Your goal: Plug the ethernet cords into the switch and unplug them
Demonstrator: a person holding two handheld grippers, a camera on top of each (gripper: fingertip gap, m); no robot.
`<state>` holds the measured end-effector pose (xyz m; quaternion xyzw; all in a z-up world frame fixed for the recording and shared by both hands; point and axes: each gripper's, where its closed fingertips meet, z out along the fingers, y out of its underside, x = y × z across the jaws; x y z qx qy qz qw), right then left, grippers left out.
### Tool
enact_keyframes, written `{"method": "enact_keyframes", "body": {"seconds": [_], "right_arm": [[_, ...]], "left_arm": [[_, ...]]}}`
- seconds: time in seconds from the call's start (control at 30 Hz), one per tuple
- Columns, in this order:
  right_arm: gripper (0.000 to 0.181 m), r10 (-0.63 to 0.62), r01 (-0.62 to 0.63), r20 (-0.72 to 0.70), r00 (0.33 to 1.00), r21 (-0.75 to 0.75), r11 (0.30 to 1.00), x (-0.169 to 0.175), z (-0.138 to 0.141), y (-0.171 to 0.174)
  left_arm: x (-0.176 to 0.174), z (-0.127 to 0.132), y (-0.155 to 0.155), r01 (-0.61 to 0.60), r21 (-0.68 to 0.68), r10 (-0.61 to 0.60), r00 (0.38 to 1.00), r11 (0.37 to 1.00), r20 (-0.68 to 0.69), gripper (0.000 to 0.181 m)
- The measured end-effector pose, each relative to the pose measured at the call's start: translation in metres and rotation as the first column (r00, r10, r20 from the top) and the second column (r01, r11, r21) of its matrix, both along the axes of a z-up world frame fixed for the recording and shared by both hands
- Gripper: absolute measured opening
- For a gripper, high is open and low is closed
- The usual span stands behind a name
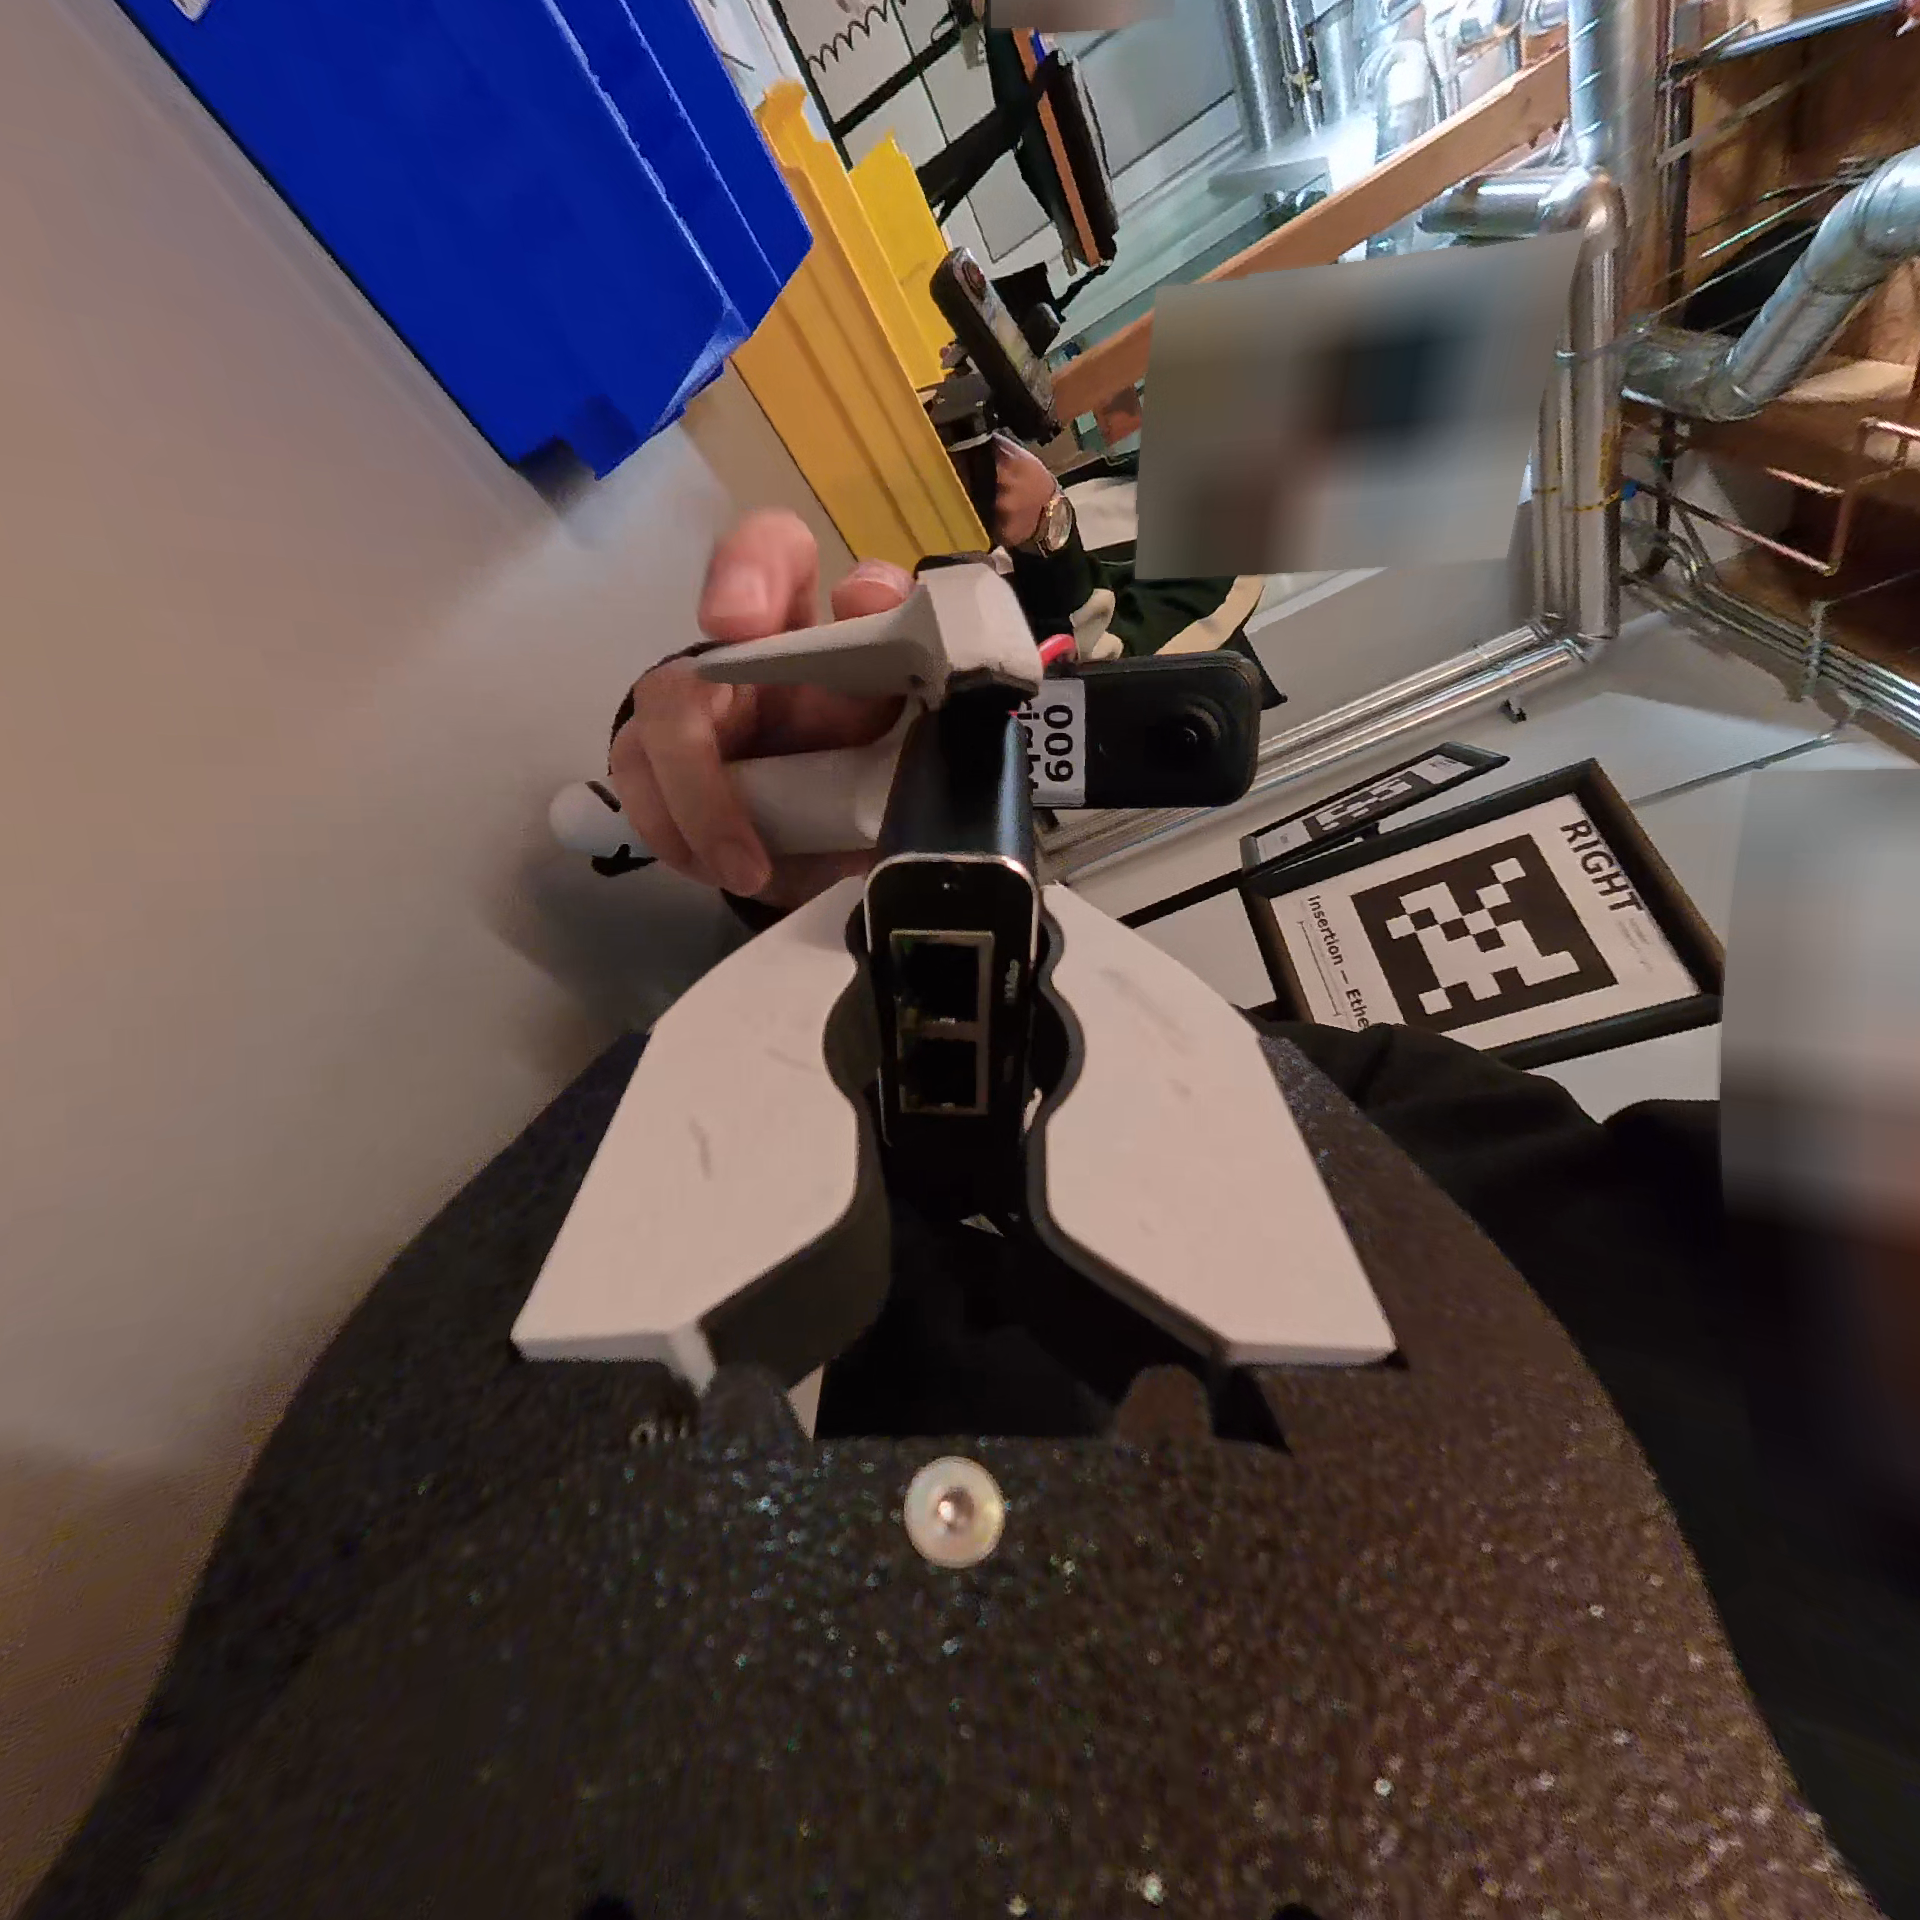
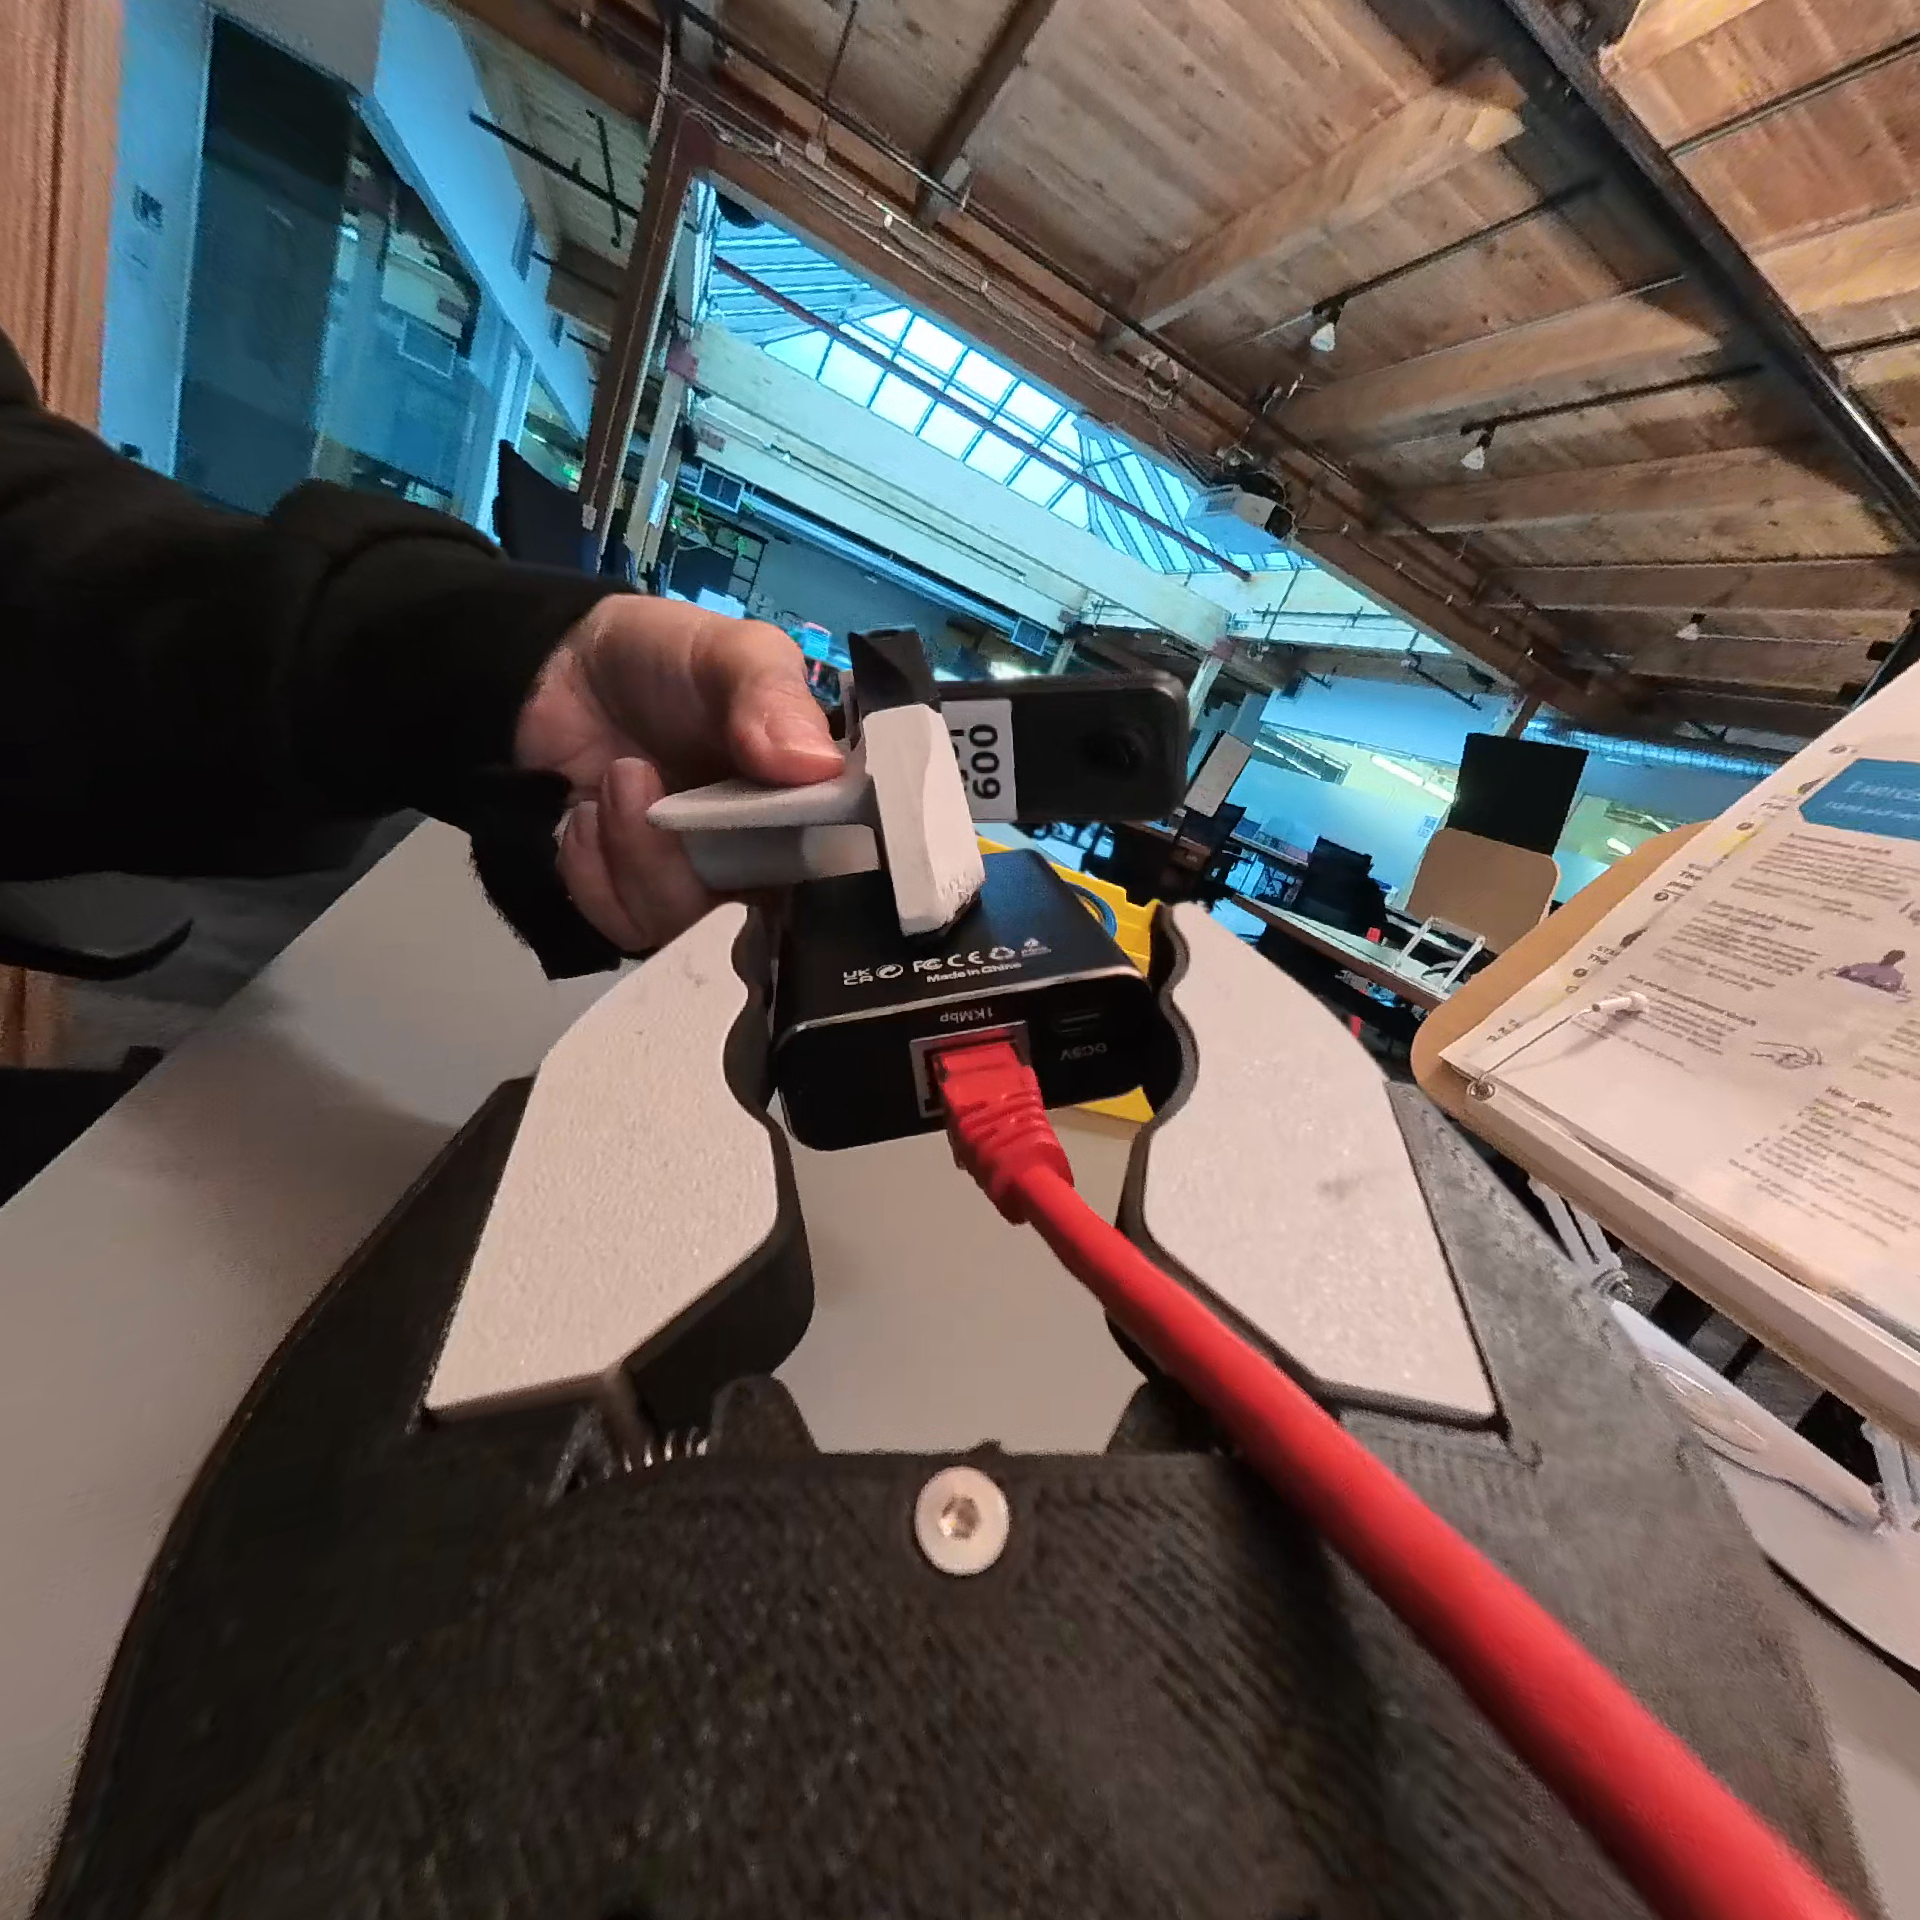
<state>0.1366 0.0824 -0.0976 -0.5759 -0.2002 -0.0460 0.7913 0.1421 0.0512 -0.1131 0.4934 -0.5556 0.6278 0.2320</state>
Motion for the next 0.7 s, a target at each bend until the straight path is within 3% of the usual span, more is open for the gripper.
{"method": "enact_keyframes", "body": {"seconds": [0.27, 0.37, 0.53, 0.7], "right_arm": [[0.069, -0.118, 0.110, -0.128, 0.985, -0.068, 0.992, 0.018, 0.001, 0.010], [0.069, -0.119, 0.108, -0.133, 0.984, -0.086, 0.990, 0.018, -0.001, 0.010], [0.069, -0.072, 0.065, -0.056, 0.996, -0.109, 0.992, 0.014, -0.013, 0.009], [0.069, -0.106, 0.111, 0.047, 0.993, -0.122, 0.986, 0.013, -0.019, 0.010]], "left_arm": [[0.023, 0.005, 0.012, -0.218, -0.036, 0.220, 0.966, 0.975, 0.137, 0.033], [0.023, 0.002, 0.011, -0.190, -0.113, 0.197, 0.979, 0.975, 0.050, 0.027], [0.016, -0.009, 0.009, -0.117, -0.068, 0.114, 0.993, 0.991, -0.041, 0.025], [0.013, -0.009, 0.009, -0.069, -0.021, 0.067, 0.995, 0.997, -0.070, 0.025]]}}
